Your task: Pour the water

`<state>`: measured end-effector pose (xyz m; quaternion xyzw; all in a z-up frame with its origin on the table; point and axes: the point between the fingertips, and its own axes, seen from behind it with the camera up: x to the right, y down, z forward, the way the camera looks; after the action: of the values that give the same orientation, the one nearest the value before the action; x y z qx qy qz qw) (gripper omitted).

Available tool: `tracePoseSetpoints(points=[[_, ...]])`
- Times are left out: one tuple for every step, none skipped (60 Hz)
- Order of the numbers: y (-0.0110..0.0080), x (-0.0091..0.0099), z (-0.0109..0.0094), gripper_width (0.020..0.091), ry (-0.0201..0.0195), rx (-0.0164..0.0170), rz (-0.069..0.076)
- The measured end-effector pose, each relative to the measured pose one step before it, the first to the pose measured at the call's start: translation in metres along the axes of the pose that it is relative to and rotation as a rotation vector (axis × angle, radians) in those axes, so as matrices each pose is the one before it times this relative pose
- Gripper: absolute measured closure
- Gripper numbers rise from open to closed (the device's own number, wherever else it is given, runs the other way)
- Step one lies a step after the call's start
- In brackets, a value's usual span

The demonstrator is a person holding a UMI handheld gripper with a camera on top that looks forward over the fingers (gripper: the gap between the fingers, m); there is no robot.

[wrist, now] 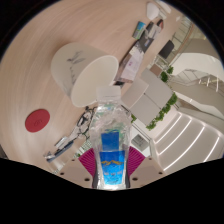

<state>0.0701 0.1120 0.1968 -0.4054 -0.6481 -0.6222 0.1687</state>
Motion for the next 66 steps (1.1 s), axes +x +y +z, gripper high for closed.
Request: tracePoseSetpoints(points=[[-0.00104,0.00251,0.00020,0.0743,0.00534,0.00724,0.0490],[-0.00172,0.00359,0.00071,0.0740,0.00771,0.00901,0.0634],[-0.00089,0.00469,-0.00009,0.0742,0.00920,0.00808,0.0750],[-0.00009,0.00654,-0.00039,0.0742,0.01123,0.00187,0.0834],[0.00197,0.00074,-0.00926,0.0740,0.04411,-0.01019,0.0924],[-0.00088,0.01518,0.00689,0.0742,-0.01364,0.00675,0.0691],[0.00071,0.00703,0.00034,0.0741,0.00375,-0.00899,0.1131],[0.00190,0.00566,-0.00136,0.0743,0.00261,-0.00578,0.1180],[0.00202,0.00644,-0.00109,0.0743,0.00052,-0.00546,0.1203],[0.00208,0.00571,-0.00120,0.0744,-0.00177,-0.00592,0.1174],[0.00175,0.00608,-0.00128,0.0743,0.00139,-0.00684,0.1129],[0.00940,-0.00561,-0.01577,0.0742,0.06732,-0.01572,0.1505],[0.00111,0.00696,-0.00105,0.0740,-0.00022,-0.00500,0.1056],[-0.00356,0.01089,-0.01487,0.0741,0.03041,0.02015,0.0922],[-0.00844,0.01144,0.02142,0.0740,-0.06451,-0.00966,0.0616],[0.00101,0.00493,0.00222,0.0740,-0.01579,-0.00264,0.0966],[0.00209,0.00447,0.00034,0.0739,-0.01249,0.00117,0.0877],[0.01915,-0.00787,-0.01262,0.0740,0.02728,0.00709,0.1199],[0.00347,0.00360,-0.00086,0.0740,-0.01328,-0.00064,0.0714],[0.00709,-0.00249,-0.00618,0.0734,0.01259,0.02164,0.0802],[-0.00421,0.00531,0.00989,0.0732,-0.04533,-0.02880,0.0319],[0.00283,0.00235,0.00368,0.0731,-0.02334,-0.01190,0.0472],[0.01688,-0.00206,-0.00165,0.0731,-0.00791,0.01010,0.0552],[0.00631,0.00277,0.00275,0.0732,-0.01532,-0.00285,0.0393],[0.00691,0.00296,0.00255,0.0731,-0.01556,-0.00529,0.0351],[0.00789,0.00254,0.00232,0.0732,-0.01551,-0.00640,0.0337],[0.02470,-0.00686,-0.00221,0.0731,0.00206,0.01864,0.0513],[-0.00609,0.00536,0.00564,0.0732,-0.02613,-0.03133,0.0056],[0.00606,0.00247,0.00385,0.0733,-0.01582,-0.01461,0.0196],[0.00716,0.00319,0.00051,0.0733,-0.01511,-0.01275,0.0155],[0.01411,0.00167,0.00336,0.0733,-0.01272,-0.00597,0.0136],[0.01221,-0.00088,0.00191,0.0733,-0.01238,-0.00879,0.0087],[0.00668,-0.00069,0.00356,0.0721,-0.01407,-0.02342,-0.0117],[0.00939,0.00163,0.00389,0.0719,-0.00792,-0.01814,-0.0022],[0.01950,0.00147,0.00877,0.0719,-0.00226,-0.00367,0.0091],[0.00812,0.00277,0.00175,0.0719,-0.00693,-0.01303,0.0014],[0.01023,0.00261,-0.00224,0.0719,-0.01326,-0.00900,0.0092],[0.00250,0.00061,0.00108,0.0719,-0.01379,-0.01274,0.0069],[0.00488,0.00001,0.00150,0.0720,-0.01431,-0.01012,0.0102],[0.00343,0.00122,-0.00075,0.0720,-0.01156,-0.00789,0.0097],[0.01448,-0.00197,0.00957,0.0719,-0.01139,-0.00098,0.0133],[0.00489,-0.00073,-0.00103,0.0719,-0.00552,-0.00262,0.0061],[0.00298,0.00033,0.00027,0.0718,-0.00780,-0.00224,0.0069],[0.00292,0.00019,-0.00011,0.0718,-0.00701,-0.00085,0.0060],[0.00326,0.00026,0.00010,0.0718,-0.00631,-0.00031,0.0041],[0.00277,-0.00037,0.00214,0.0708,-0.00670,-0.00211,0.0032],[0.00768,-0.00099,-0.00151,0.0699,-0.00653,-0.00158,-0.0008],[0.00550,-0.00135,0.00007,0.0695,-0.01001,-0.00331,-0.0046],[-0.00177,-0.00240,-0.00216,0.0693,-0.00973,0.02265,-0.0048],[-0.00073,0.00005,-0.00055,0.0689,-0.00454,0.02092,-0.0060],[0.00119,0.00016,-0.00035,0.0689,-0.00170,0.00614,-0.0067],[-0.00034,0.00012,-0.00059,0.0689,-0.00183,0.01051,-0.0005],[-0.00397,0.00127,0.00402,0.0689,-0.00184,-0.00142,0.0031],[-0.00056,0.00152,0.00048,0.0688,-0.00076,0.00474,0.0036],[0.00191,-0.00228,-0.00396,0.0675,-0.00026,0.00174,0.0043],[0.00050,-0.00028,-0.00048,0.0671,-0.00127,0.00017,0.0013],[-0.00018,-0.00030,-0.00063,0.0653,-0.00241,0.00040,-0.0008],[0.00057,-0.00028,-0.00004,0.0636,-0.00283,-0.00448,-0.0026],[0.00094,-0.00071,-0.00054,0.0618,-0.00364,-0.00800,-0.0030],[0.00076,0.00156,0.00317,0.0599,-0.00408,-0.00846,-0.0025],[0.00058,-0.00082,-0.00220,0.0584,-0.00143,-0.01592,-0.0032],[0.00339,-0.00051,-0.00119,0.0570,-0.00206,-0.02439,-0.0023],[0.00404,-0.00031,-0.00197,0.0546,0.00010,-0.02975,0.0012],[0.00484,0.00028,-0.00219,0.0512,0.00182,-0.03088,0.0035],[0.00451,0.00006,-0.00261,0.0468,0.00117,-0.02893,0.0052],[0.00352,-0.00052,-0.00308,0.0418,-0.00175,-0.02324,0.0071]])
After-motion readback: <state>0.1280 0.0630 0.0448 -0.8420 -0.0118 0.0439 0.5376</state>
